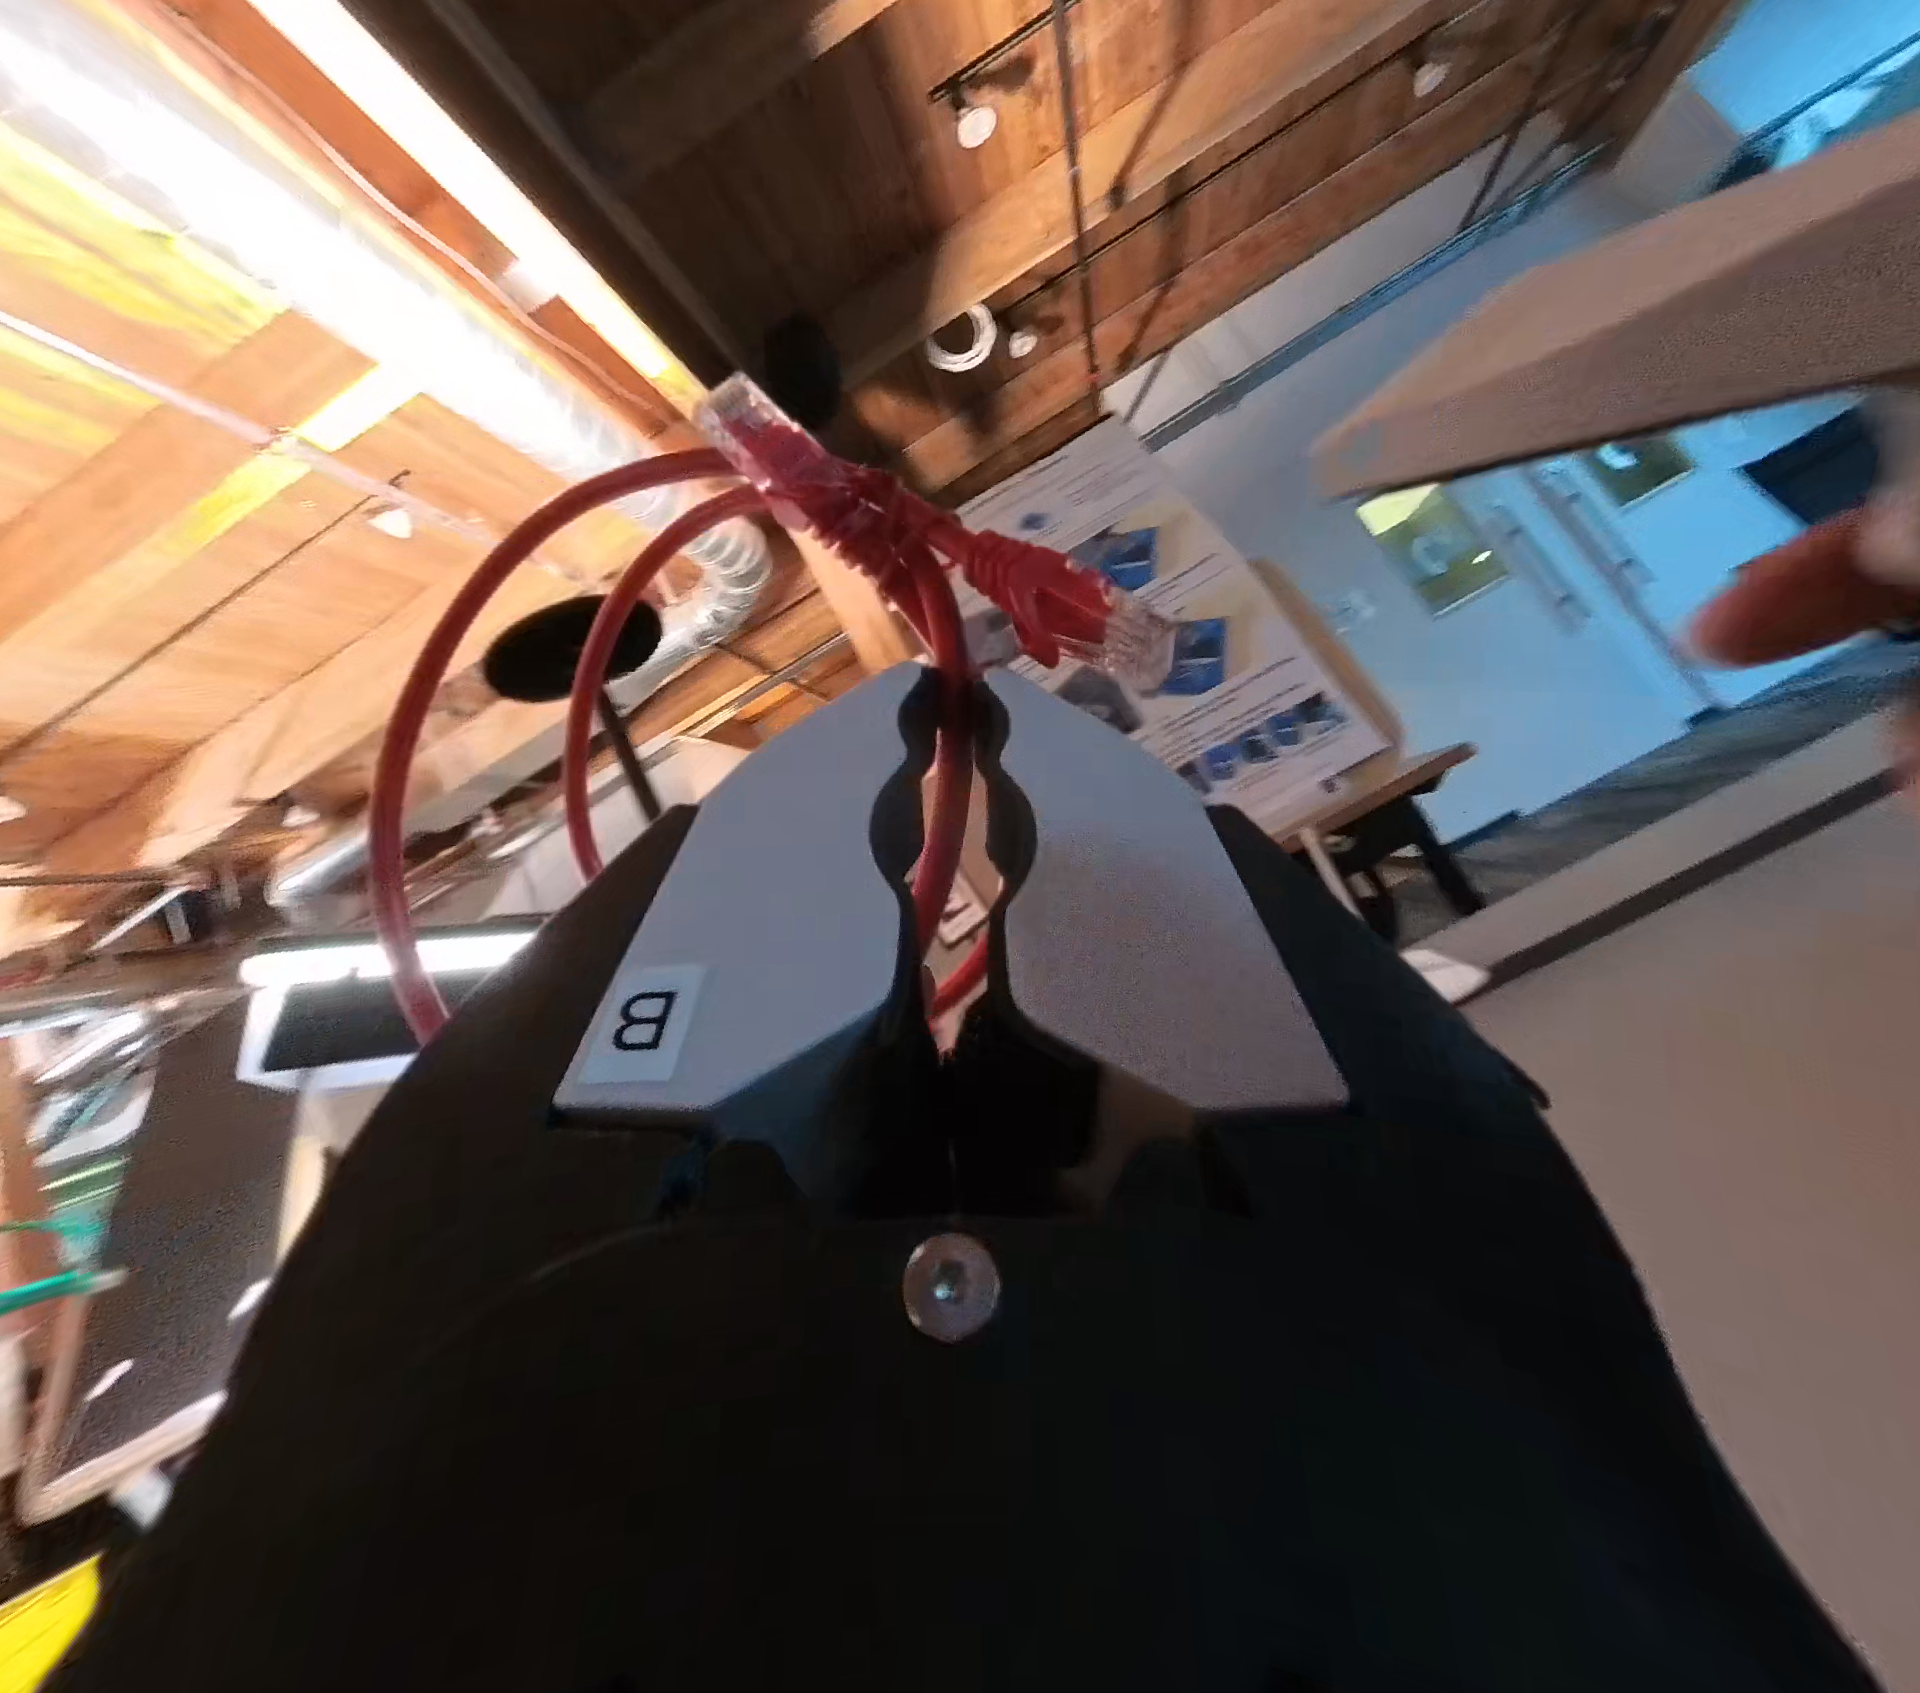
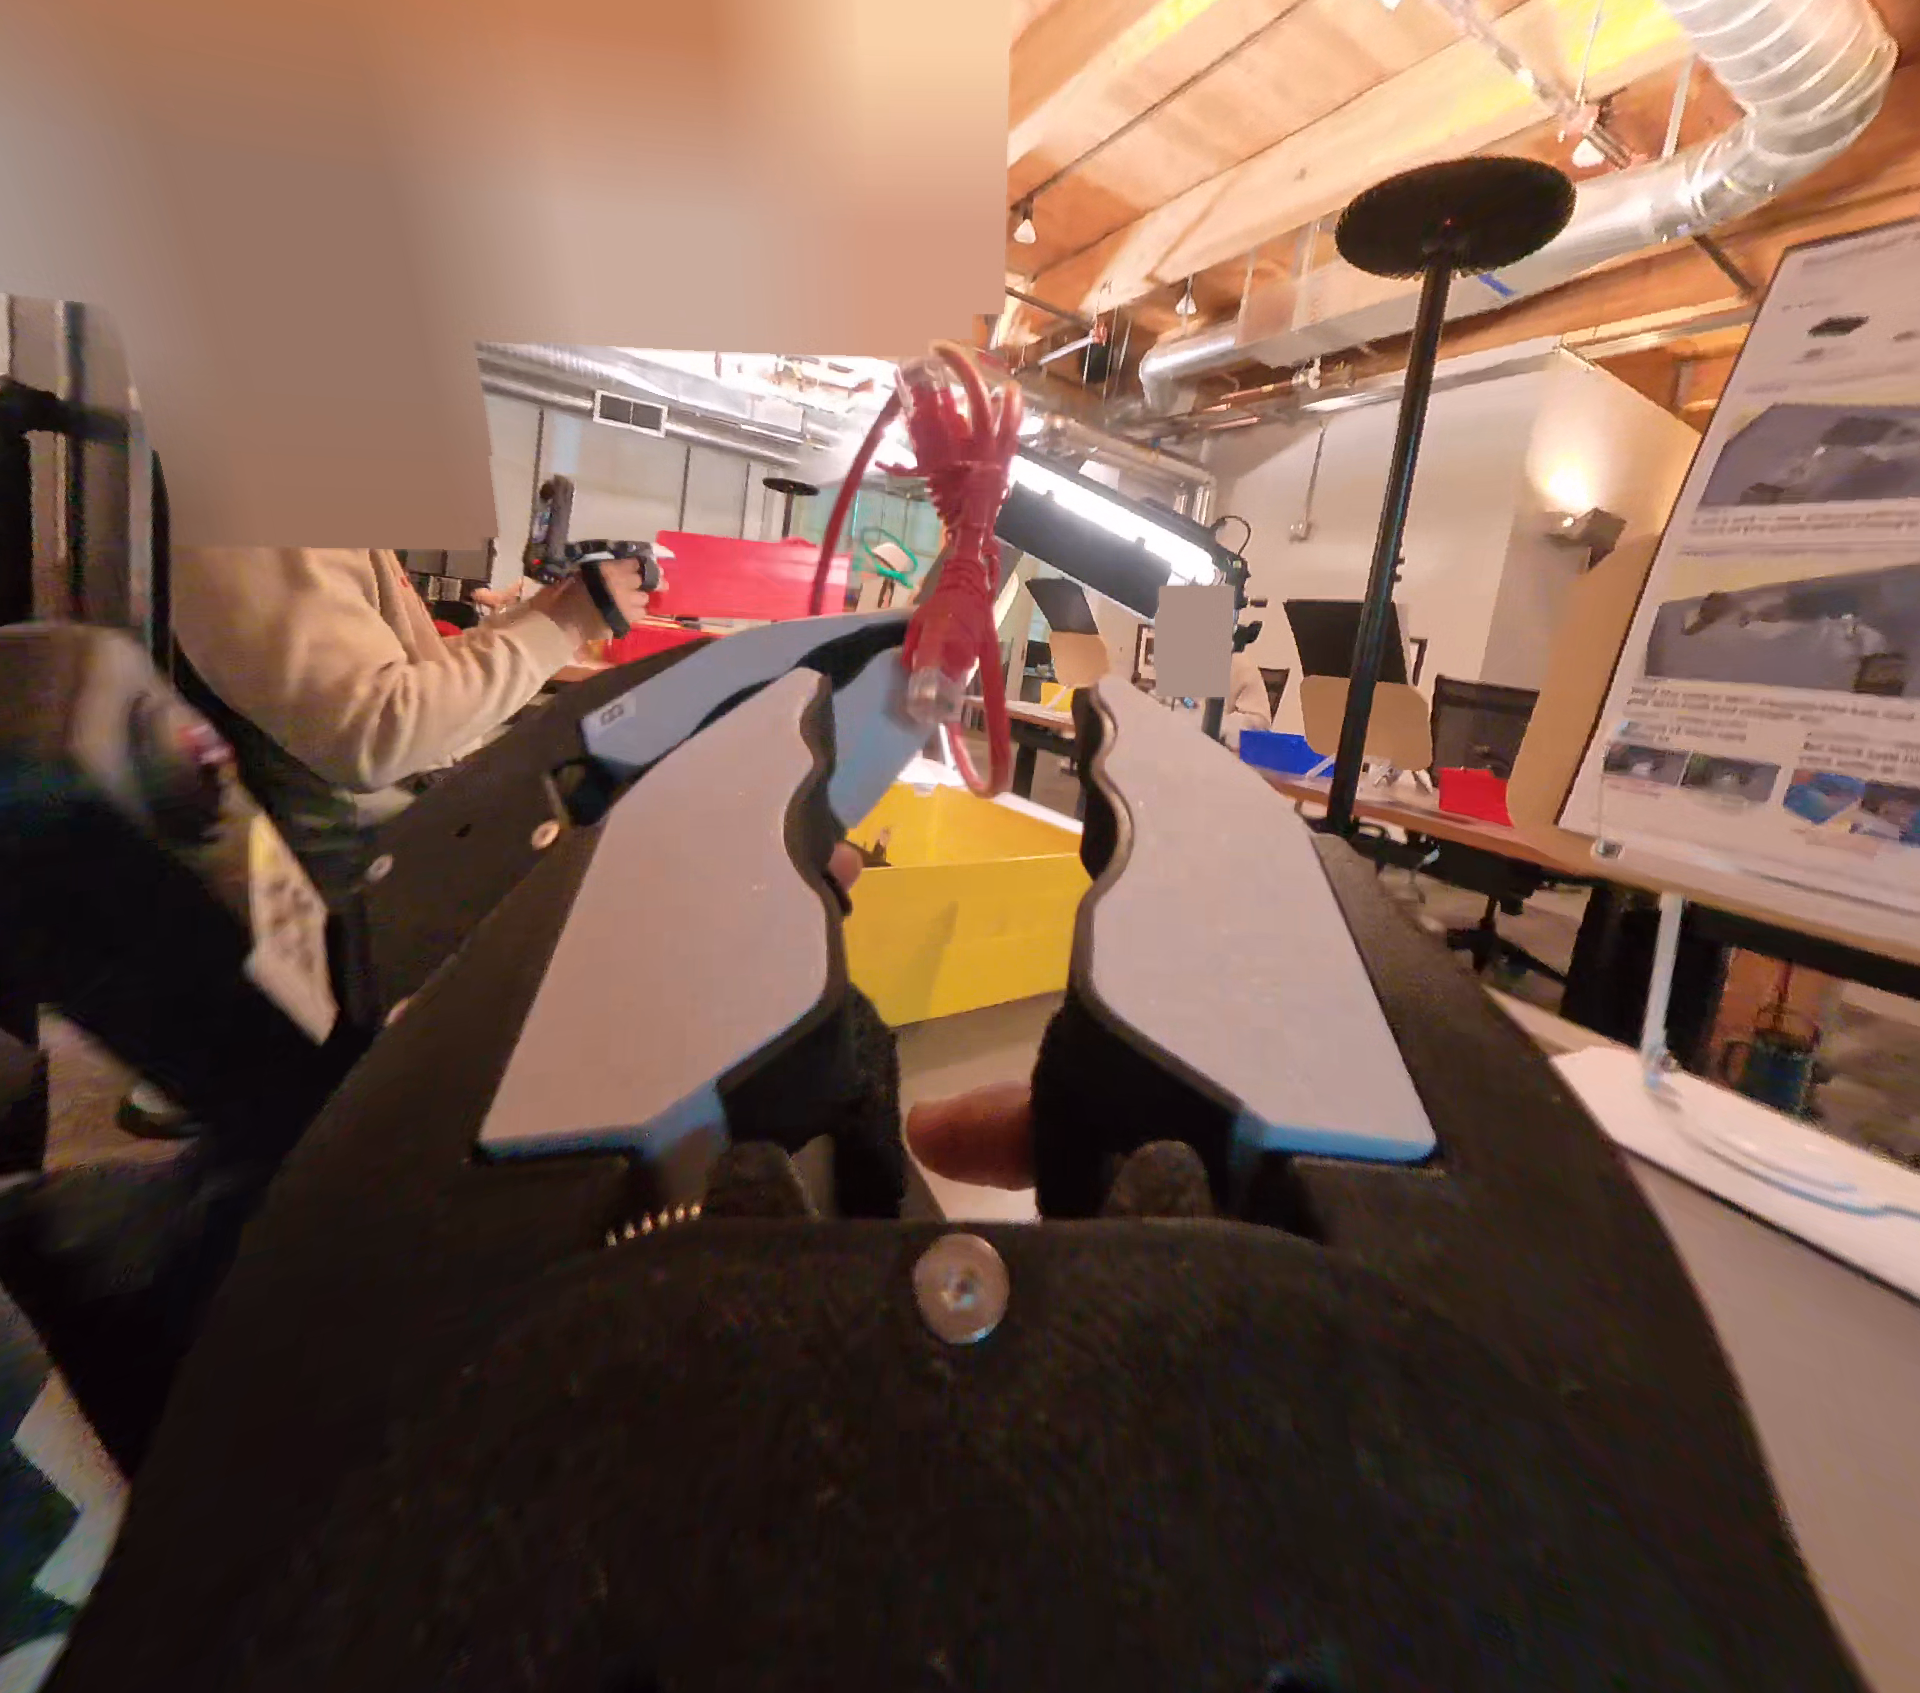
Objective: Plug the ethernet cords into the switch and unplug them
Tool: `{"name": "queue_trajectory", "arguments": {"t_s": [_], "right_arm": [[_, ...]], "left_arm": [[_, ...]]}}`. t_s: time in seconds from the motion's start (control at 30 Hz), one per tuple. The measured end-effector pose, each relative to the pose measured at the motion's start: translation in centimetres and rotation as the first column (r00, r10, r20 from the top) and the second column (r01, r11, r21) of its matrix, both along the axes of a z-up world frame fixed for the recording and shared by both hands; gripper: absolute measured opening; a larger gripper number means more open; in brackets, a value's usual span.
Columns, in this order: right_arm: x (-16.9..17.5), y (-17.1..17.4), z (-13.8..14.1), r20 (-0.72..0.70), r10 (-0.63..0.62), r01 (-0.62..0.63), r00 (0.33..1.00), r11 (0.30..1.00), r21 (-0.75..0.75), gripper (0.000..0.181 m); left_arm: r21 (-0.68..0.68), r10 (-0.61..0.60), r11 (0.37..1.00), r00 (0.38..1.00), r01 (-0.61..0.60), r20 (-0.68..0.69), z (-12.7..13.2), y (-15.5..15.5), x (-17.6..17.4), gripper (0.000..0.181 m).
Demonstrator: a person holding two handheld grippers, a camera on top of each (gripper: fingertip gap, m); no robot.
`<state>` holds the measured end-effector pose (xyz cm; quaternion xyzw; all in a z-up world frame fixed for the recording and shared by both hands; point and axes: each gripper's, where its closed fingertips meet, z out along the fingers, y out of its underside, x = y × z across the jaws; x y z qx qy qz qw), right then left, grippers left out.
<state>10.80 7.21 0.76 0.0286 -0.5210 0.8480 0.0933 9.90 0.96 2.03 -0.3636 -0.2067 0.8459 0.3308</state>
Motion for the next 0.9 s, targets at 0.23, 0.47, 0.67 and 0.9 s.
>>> {"name": "queue_trajectory", "arguments": {"t_s": [0.23, 0.47, 0.67, 0.9], "right_arm": [[-1.0, -1.3, -0.8, 0.118, 0.061, -0.066, 0.991, 0.997, 0.036, 0.015], [0.1, -2.4, -4.2, 0.08, 0.048, -0.065, 0.996, 0.971, 0.231, 0.014], [-0.3, -1.4, -5.2, 0.233, 0.144, -0.198, 0.962, 0.954, 0.226, 0.014], [-2.9, 0.4, -3.1, 0.638, 0.452, -0.516, 0.623, 0.851, -0.099, 0.013]], "left_arm": [[-0.029, -0.111, 0.993, 0.993, 0.113, 0.045, -1.6, 4.0, -1.0, 0.006], [0.204, -0.133, 0.97, 0.991, 0.13, 0.001, -0.4, -0.6, -0.5, 0.006], [0.242, -0.269, 0.941, 0.957, 0.237, 0.111, -1.1, -2.6, -1.6, 0.008], [0.289, -0.528, 0.835, 0.829, 0.468, 0.184, -1.9, 0.2, -2.3, 0.02]]}}
